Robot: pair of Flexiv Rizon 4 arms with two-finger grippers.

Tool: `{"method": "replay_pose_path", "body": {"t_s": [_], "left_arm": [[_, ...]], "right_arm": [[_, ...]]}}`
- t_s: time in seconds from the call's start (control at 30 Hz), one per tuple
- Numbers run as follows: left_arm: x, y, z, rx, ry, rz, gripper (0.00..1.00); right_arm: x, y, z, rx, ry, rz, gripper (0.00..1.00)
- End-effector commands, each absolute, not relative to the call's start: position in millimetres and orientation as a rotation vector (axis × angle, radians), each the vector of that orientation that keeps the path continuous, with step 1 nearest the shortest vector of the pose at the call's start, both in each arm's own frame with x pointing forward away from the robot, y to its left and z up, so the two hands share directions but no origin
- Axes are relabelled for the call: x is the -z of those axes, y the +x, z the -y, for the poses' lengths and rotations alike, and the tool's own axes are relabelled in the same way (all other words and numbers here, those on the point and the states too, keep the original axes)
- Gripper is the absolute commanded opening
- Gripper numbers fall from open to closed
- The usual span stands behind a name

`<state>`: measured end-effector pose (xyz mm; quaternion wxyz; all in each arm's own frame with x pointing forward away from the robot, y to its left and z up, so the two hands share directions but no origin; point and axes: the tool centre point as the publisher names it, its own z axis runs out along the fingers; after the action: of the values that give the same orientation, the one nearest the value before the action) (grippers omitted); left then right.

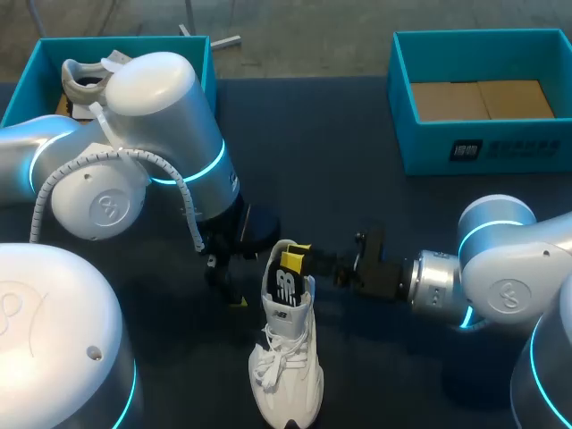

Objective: Take the shoe out of the shoebox, open the shoe tongue, remove and reinsert the insole, then place the shoe into the shoebox

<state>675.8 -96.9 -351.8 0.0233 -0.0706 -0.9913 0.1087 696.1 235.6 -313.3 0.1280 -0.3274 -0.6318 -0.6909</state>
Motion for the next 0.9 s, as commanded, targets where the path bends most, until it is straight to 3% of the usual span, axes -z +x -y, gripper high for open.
{"method": "replay_pose_path", "body": {"t_s": [0.03, 0.23, 0.43, 0.53, 0.73, 0.9], "left_arm": [[352, 676, 97, -0.333, -0.217, 3.070, 1.00], [352, 676, 97, -0.333, -0.217, 3.070, 1.00], [348, 676, 96, -0.340, -0.226, 3.067, 1.00], [341, 677, 92, -0.359, -0.236, 3.047, 1.00], [327, 680, 83, -0.385, -0.258, 3.015, 1.00], [318, 683, 74, -0.375, -0.294, 3.020, 1.00]], "right_arm": [[306, 694, -227, 2.003, -0.957, 1.851, 0.47], [300, 691, -216, 1.989, -0.963, 1.881, 0.50], [296, 690, -200, 1.921, -1.015, 1.931, 0.71], [294, 690, -191, 1.877, -1.043, 1.958, 0.76], [289, 693, -174, 1.780, -1.100, 2.012, 0.73], [285, 694, -163, 1.671, -1.169, 2.061, 0.53]]}}
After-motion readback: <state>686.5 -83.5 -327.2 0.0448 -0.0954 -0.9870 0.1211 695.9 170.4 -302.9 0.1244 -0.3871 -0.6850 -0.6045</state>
